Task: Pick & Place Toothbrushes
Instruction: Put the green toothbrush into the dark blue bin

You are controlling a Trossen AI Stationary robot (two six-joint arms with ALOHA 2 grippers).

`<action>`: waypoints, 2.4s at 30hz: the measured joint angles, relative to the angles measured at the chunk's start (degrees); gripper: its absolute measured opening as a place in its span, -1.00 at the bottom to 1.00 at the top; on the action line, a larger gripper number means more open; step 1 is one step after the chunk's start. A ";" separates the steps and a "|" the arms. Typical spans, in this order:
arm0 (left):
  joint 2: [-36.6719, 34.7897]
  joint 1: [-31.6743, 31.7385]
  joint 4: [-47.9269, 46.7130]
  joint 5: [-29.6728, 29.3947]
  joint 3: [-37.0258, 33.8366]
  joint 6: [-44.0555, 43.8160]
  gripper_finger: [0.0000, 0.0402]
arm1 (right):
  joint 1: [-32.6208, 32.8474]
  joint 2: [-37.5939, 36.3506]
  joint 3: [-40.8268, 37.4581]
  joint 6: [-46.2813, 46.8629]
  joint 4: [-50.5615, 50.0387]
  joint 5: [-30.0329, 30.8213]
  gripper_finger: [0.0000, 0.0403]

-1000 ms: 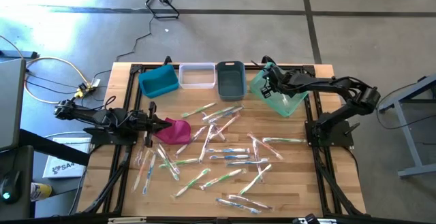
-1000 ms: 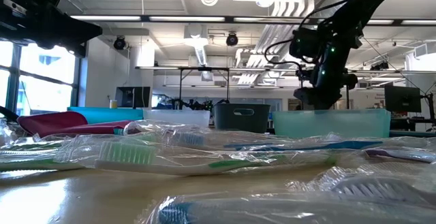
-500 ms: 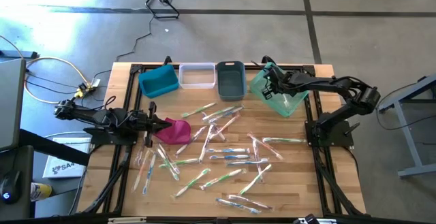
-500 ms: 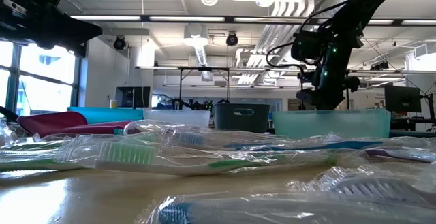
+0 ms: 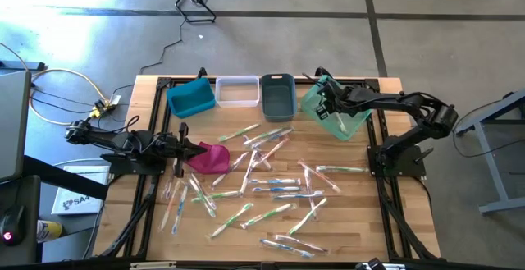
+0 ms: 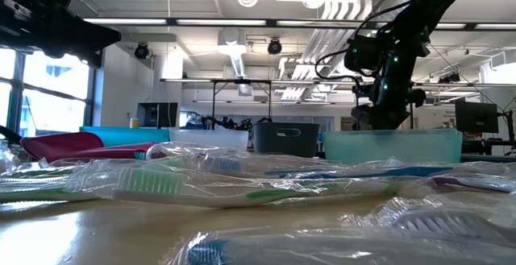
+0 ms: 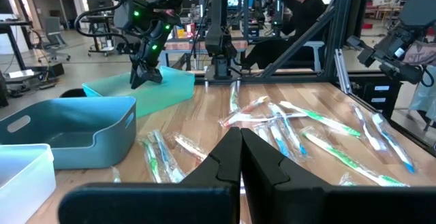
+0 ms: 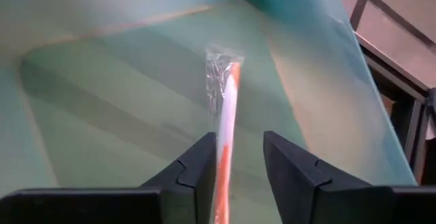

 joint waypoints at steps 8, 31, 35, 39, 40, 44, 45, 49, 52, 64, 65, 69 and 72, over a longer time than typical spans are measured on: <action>0.01 0.01 0.00 0.00 0.01 -0.02 -1.00 | 0.14 -5.49 0.00 -1.22 0.15 -0.93 -0.82; 0.00 -0.01 0.02 0.02 -0.01 -0.01 -1.00 | 15.40 -21.34 0.00 -2.77 26.17 -26.06 -0.99; 0.01 0.01 0.02 0.00 -0.01 0.00 -1.00 | 17.82 -20.95 0.00 -2.77 28.00 -25.46 -0.99; 0.01 -0.01 0.04 0.02 0.00 -0.02 -1.00 | 20.01 -20.21 0.02 -2.80 30.20 -23.20 -0.99; -0.01 -0.01 0.04 0.02 -0.01 -0.02 -1.00 | 20.52 -19.75 0.02 -2.97 30.53 -22.24 -0.99; -0.01 -0.01 0.04 0.02 -0.01 -0.02 -1.00 | 22.43 -18.06 0.02 -3.48 30.59 -17.69 -0.99; -0.01 -0.01 0.04 0.01 -0.01 -0.02 -1.00 | 22.93 -17.55 0.02 -2.61 30.63 -15.73 -0.99; 0.01 -0.01 0.04 0.02 -0.01 -0.02 -1.00 | 25.26 -14.95 0.02 -1.18 30.55 -5.60 -0.99; 0.00 -0.01 0.04 0.01 -0.01 -0.02 -1.00 | 26.65 -13.28 0.02 -0.53 30.55 0.44 -0.99; 0.00 0.00 0.04 0.01 -0.01 -0.02 -1.00 | 28.06 -10.22 0.02 4.61 31.27 2.59 -0.99; 0.00 -0.01 0.04 0.02 -0.01 -0.01 -1.00 | 28.22 -10.22 0.02 4.99 31.29 2.75 -0.99; 0.01 0.01 0.04 0.00 -0.01 -0.02 -1.00 | 28.96 -10.22 0.02 4.92 31.43 2.87 -0.99; 0.01 0.01 0.05 0.02 -0.01 -0.01 -1.00 | 29.03 -10.22 0.02 4.96 31.43 2.88 -0.99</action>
